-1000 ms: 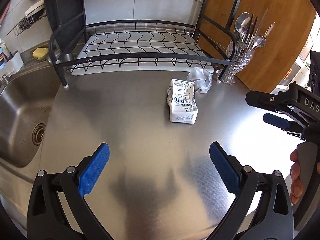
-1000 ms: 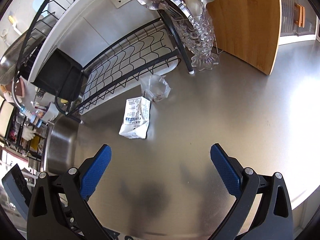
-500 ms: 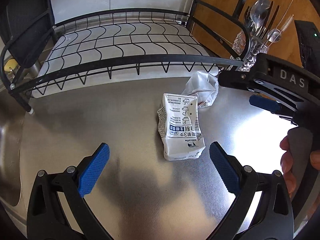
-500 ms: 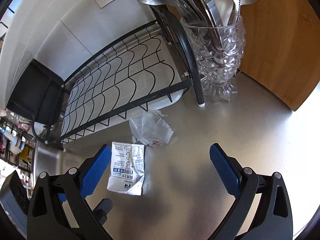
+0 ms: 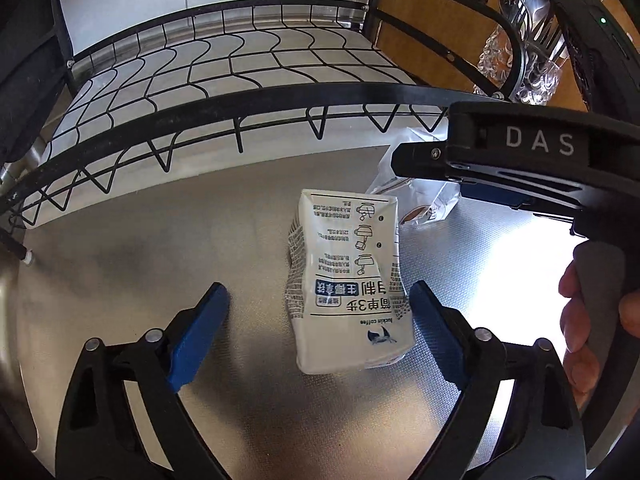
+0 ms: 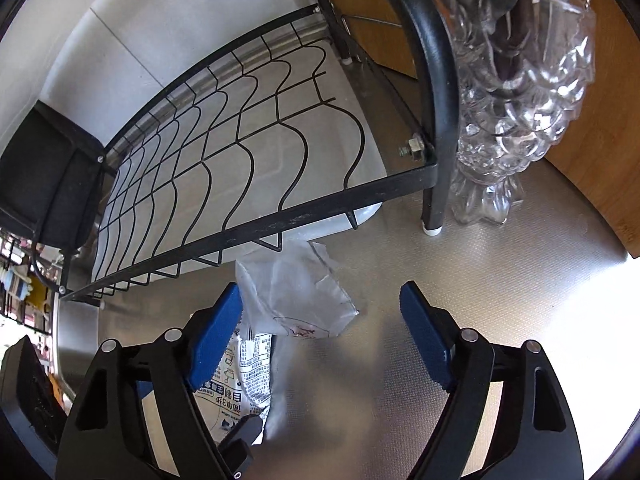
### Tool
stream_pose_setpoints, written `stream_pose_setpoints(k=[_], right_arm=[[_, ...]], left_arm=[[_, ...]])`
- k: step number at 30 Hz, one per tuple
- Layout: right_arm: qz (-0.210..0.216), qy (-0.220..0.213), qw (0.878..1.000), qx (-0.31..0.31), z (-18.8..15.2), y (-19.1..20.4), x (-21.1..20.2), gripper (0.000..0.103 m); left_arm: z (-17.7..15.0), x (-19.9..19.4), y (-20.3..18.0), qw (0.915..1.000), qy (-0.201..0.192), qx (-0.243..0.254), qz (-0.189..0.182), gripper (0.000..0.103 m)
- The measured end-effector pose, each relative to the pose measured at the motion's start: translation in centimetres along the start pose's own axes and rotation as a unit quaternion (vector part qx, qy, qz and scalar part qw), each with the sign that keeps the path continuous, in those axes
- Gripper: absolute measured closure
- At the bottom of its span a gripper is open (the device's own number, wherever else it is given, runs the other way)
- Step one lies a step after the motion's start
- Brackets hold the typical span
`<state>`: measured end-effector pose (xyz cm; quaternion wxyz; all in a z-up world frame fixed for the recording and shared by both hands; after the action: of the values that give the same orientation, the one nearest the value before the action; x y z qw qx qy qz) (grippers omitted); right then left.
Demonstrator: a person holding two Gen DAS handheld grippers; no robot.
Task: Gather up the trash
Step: 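Grasp white carton with left tool while right tool grasps clear plastic cup, then carry carton and plastic cup down over the floor bin with both tools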
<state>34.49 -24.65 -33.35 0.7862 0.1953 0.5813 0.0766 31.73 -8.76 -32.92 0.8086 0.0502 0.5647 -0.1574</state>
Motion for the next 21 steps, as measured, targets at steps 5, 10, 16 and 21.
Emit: stream_pose_setpoints(k=[5,10,16,21], right_arm=[[0.01,0.0,1.0,-0.021,0.3,0.9,-0.1,0.055],[0.028,0.009,0.999,-0.024,-0.1,1.2,-0.6,0.075],[0.032,0.0,0.999,-0.044,-1.8,1.8,-2.2,0.088],[0.041,-0.007,0.998,-0.057,-3.6,2.1,-4.5,0.089]], left_arm=[[0.6,-0.5,0.6,1.0,-0.004,0.001,-0.006,0.045],[-0.1,-1.0,1.0,0.9998,-0.002,-0.013,-0.016,0.046],[-2.2,-3.0,1.0,0.9996,-0.008,-0.025,-0.013,0.046],[-4.6,-6.0,0.1,0.999,-0.026,-0.037,0.002,0.046]])
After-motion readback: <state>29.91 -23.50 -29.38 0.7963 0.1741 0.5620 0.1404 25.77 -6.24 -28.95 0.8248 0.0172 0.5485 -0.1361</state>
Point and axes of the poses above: each gripper's, at about its wrist camera, not at the fingertips, and x roughly the way its jaws point, y to its left, z to its top, the point moved 2 cm from there along x, roughly the way its jaws point, and after that the axes turned 10 degrees about y, right-handed, at the moved point
